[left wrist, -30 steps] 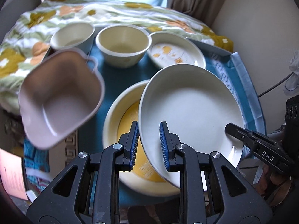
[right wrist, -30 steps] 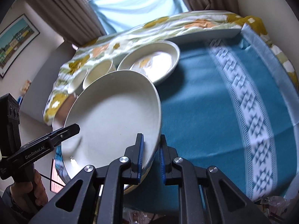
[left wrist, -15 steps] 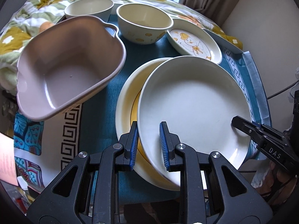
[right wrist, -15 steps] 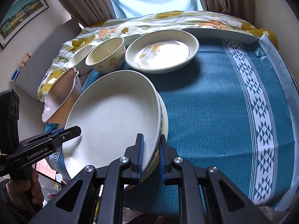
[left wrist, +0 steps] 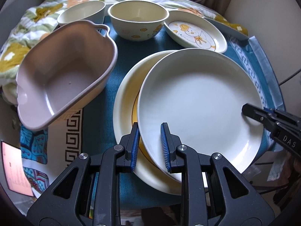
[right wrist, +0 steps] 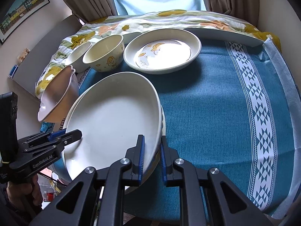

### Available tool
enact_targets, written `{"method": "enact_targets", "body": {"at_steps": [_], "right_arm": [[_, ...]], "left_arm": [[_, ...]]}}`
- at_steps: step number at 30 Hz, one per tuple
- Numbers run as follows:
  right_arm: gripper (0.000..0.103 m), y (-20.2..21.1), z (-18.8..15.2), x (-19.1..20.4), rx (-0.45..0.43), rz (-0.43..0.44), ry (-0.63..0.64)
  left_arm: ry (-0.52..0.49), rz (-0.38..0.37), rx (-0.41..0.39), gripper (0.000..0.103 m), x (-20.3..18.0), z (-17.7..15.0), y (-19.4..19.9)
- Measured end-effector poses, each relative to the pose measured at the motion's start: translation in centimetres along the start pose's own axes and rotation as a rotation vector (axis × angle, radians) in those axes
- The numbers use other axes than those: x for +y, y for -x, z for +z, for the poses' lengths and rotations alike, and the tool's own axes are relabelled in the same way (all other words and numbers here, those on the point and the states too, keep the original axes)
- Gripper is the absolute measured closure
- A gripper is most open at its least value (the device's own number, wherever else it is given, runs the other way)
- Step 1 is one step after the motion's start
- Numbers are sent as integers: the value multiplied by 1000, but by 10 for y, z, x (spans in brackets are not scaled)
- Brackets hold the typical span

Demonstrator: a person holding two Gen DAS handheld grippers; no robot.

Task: Organize plates and bowls
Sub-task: 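Lift the white oval plate and lower it onto the yellow duck plate, then open the left gripper and withdraw from the stacked plates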

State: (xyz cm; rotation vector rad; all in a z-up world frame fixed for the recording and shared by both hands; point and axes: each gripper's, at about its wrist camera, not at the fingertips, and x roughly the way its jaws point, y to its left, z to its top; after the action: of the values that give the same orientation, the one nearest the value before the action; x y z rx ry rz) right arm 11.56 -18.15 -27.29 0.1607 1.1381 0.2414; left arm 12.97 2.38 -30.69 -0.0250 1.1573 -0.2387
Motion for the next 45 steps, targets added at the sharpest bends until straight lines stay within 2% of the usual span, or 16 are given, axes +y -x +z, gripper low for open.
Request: {"method": "enact_targets", "body": {"at_steps": [12,20,28,38,42,45], "right_arm": [[89,-2,3,1,2,-25,21],[89,-4,3,2,2,-43,27],[89,-7,2,15,-7,-116,112],[89,-9,2,17,-9,-139,133],[89,3,7,15,-30,-76,83],[89,22,19,15,-70,-42,70]], "left_arm": [[-144,118,-64,83,-22,7,9],[-157,121,-74,83,-21,7,11],[-154,162,-92,83,-14,6,15],[-133,136,-80,83,-9,6,15],[-109,114,-104,83,-8,13,33],[-74,78,-162,83,-8,28,61]]}}
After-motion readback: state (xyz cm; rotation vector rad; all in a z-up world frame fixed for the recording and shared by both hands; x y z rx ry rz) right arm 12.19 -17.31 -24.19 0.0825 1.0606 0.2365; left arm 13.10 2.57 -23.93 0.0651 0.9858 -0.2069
